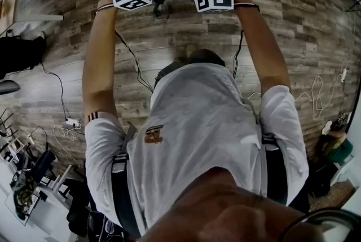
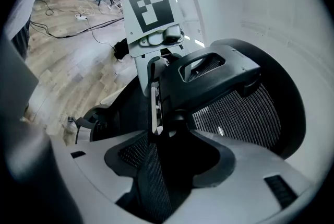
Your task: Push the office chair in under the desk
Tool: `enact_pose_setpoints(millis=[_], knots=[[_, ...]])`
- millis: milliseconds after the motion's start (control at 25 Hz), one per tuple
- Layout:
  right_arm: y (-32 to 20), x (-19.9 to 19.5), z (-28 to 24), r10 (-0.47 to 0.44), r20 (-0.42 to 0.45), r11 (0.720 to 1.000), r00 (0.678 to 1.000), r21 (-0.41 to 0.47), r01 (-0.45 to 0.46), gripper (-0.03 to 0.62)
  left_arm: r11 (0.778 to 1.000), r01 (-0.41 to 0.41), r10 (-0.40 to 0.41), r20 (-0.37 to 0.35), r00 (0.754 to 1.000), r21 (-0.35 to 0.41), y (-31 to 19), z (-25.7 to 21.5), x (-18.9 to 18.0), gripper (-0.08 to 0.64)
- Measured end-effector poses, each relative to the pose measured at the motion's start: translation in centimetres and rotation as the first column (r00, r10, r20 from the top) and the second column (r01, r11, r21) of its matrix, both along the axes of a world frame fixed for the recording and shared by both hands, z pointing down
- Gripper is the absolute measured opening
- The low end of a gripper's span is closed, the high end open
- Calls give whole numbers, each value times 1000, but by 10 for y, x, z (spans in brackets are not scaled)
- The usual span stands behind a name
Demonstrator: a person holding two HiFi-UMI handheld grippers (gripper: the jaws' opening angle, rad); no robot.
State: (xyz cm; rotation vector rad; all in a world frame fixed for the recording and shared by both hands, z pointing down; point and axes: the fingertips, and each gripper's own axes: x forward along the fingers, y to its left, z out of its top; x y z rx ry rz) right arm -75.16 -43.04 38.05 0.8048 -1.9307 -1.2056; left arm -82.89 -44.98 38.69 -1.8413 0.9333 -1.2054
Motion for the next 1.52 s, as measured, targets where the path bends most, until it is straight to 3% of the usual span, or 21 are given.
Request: enact_pose_setpoints(millis=[480,760,920,1040,1120,1240,1320,1440,1520], knots=[[-37,-10,-1,28,-12,1000,1000,-6,-28,249,1000,-6,6,4,1000,-18,-39,-1,-10,353],[-31,-13,-3,43,-2,998,999,-40,-43,249,999,-30,30,4,1000,-18,-27,-4,-14,353],[-21,-7,-11,64,18,996,998,-70,-62,249,999,-32,32,-85,996,0,-4,-17,-23,353],[-12,1,-20,86,93,989,992,-129,-73,249,1000,-24,22,-251,968,-7,18,-33,-29,353],[-7,7,-30,110,181,979,977,-187,-76,249,999,-29,18,-393,919,-23,34,-48,-28,353],[6,11,-50,132,336,955,933,-296,-28,247,996,-75,31,-597,802,-48,60,-71,-21,353],[19,8,-63,130,447,929,885,-367,49,247,990,-126,41,-719,693,-64,78,-83,-13,352],[41,-3,-79,133,619,870,774,-447,208,242,976,-198,20,-871,492,-89,98,-100,-4,348],[55,-11,-86,145,704,827,695,-472,306,168,970,-226,9,-921,390,-87,108,-109,-4,267]])
